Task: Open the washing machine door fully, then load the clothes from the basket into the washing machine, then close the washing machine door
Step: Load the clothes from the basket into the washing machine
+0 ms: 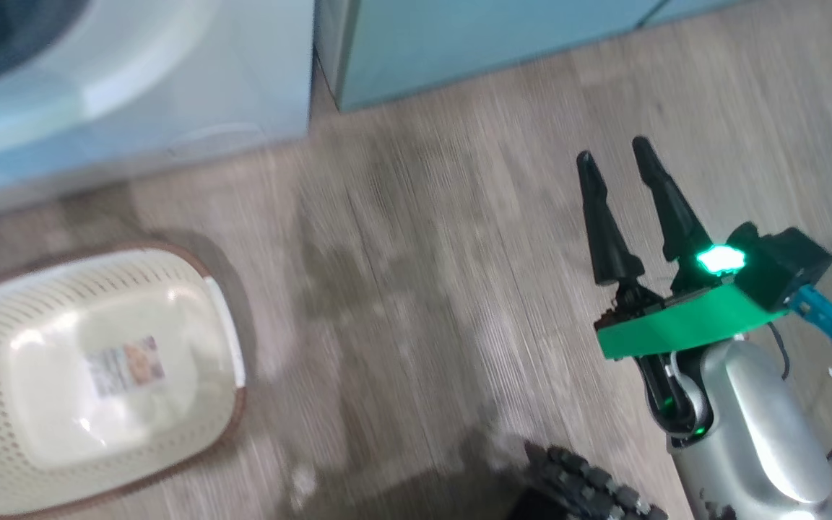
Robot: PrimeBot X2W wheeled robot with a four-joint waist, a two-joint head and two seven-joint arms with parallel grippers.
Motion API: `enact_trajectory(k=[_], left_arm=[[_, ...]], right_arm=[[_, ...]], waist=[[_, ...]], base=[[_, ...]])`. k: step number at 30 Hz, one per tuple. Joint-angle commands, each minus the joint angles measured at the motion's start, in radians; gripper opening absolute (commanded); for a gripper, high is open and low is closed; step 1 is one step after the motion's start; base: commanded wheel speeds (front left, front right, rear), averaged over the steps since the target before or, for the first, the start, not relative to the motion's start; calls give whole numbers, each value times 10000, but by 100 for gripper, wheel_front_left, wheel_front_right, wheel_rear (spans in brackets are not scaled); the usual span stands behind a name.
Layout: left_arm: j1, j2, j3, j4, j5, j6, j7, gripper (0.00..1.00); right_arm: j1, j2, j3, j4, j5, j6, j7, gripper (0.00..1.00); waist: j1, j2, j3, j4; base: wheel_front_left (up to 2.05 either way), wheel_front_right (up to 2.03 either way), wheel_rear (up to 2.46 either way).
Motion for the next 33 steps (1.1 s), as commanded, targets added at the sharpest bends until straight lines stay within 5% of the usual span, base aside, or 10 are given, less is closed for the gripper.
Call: enact_trajectory(k=[1,13,33], left_arm=[[212,332,285,-556,-96,-45,-45,100],[4692,-1203,461,-3217,-276,-136,-45,100],[9125,-3137,707,-6148,-151,347,-45,100]], right_arm=[[204,-26,135,-230,-148,0,-65,100],[1144,-26,-103,157,-841,0,-65,100],[2030,-26,-562,214,-1003,0,-65,100]], waist=[[0,-1,-1027,298],[0,-1,-3706,1134],[0,-1,-5680,2328]], base=[[0,0,0],[0,0,0],[0,0,0]])
